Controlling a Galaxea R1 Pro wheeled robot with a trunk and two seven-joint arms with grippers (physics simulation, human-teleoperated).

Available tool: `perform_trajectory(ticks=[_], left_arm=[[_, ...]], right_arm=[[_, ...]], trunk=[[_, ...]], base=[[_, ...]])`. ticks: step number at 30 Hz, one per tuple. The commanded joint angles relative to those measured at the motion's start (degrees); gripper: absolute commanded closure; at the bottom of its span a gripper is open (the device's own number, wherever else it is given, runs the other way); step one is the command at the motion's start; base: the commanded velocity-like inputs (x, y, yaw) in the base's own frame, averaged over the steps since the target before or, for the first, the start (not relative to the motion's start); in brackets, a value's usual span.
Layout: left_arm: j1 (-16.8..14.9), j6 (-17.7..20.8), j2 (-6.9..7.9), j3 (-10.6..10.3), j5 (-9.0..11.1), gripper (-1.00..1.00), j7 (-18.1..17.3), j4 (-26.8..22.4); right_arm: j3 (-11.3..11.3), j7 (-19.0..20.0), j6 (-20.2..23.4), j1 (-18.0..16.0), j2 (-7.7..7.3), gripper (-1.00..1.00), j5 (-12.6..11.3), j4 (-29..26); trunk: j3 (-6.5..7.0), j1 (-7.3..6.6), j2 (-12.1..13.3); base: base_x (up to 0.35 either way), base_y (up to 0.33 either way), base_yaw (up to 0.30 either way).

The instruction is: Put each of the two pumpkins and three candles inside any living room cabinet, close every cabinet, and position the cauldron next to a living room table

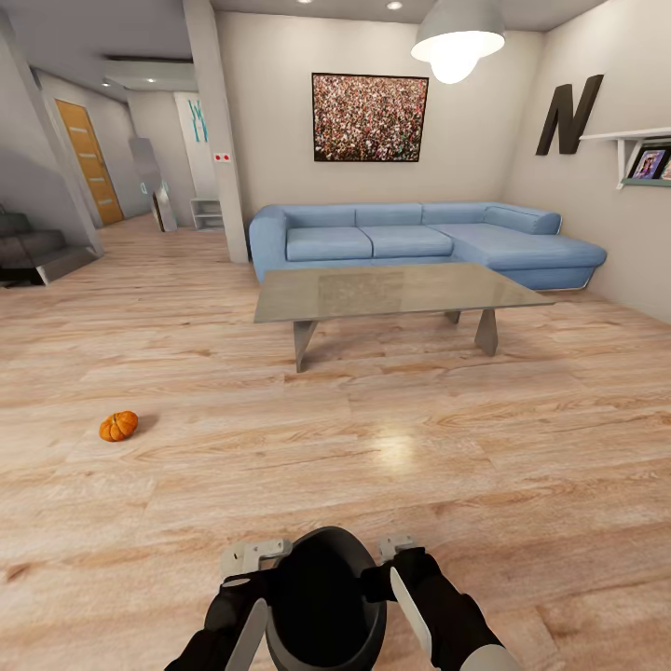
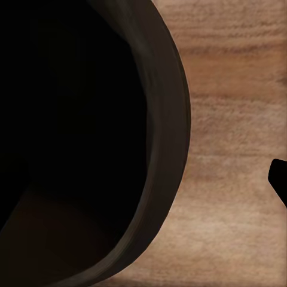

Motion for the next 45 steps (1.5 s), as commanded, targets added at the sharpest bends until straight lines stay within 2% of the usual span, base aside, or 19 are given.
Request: perform_trajectory(ticks=[1,13,18,22,32,37,45], left_arm=[[0.0,0.1,0.02,-0.1,0.6,-1.00,0.6,-0.1],[0.0,0.1,-0.08,-0.1,0.7,-1.00,0.6,-0.1],[0.0,0.1,-0.08,-0.1,0.7,-1.00,0.6,-0.1],[0.0,0.1,-0.10,-0.1,0.7,-1.00,0.6,0.0],[0.0,0.1,-0.16,-0.1,0.7,-1.00,0.5,0.0],[0.0,0.0,-0.16,-0.2,0.7,-1.00,0.5,0.0],[0.0,0.0,-0.16,-0.2,0.7,-1.00,0.6,0.1]], right_arm=[[0.1,-0.3,0.3,0.0,0.00,-1.00,-0.3,-0.1],[0.1,-0.3,0.3,0.0,0.00,-1.00,-0.3,-0.1],[0.1,-0.3,0.3,0.0,0.00,-1.00,-0.3,-0.1],[0.1,-0.3,0.3,0.0,0.00,-1.00,-0.3,-0.1],[0.1,-0.3,0.3,0.0,0.00,-1.00,-0.3,-0.1],[0.1,-0.3,0.3,0.0,0.00,-1.00,-0.3,-0.1],[0.1,-0.3,0.3,0.0,0.00,-1.00,-0.3,-0.1]], trunk=[[-0.05,-0.01,0.0],[-2.71,0.30,-0.2],[-2.71,0.30,-0.2],[-3.60,0.40,-0.2],[-3.60,0.40,-0.2],[-4.71,0.53,-0.3],[-4.71,0.53,-0.3]], base=[[0.000,0.000,0.000],[0.000,0.000,0.000],[0.000,0.000,0.000],[0.000,0.000,0.000],[0.000,0.000,0.000],[0.000,0.000,0.000],[0.000,0.000,0.000]])
